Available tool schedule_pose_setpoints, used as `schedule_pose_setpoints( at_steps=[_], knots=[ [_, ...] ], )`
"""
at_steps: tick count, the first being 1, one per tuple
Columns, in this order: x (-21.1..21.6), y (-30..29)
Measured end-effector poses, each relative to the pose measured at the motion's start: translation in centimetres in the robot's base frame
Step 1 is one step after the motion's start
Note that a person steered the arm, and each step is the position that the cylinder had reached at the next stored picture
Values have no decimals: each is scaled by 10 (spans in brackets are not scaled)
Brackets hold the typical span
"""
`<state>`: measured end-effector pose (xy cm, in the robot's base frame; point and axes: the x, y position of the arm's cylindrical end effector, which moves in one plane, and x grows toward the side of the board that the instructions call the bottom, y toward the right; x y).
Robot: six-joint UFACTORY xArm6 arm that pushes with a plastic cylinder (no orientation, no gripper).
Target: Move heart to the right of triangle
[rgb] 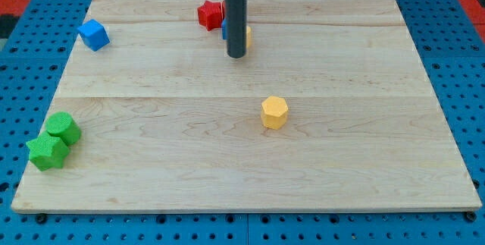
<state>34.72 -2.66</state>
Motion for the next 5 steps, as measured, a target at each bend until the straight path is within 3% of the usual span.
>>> schedule_pose_setpoints(
  at_steps=[1,2,3,5],
  knots=[
    [-22,5],
    [-32,68],
    [-32,67],
    [-42,173]
  ],
)
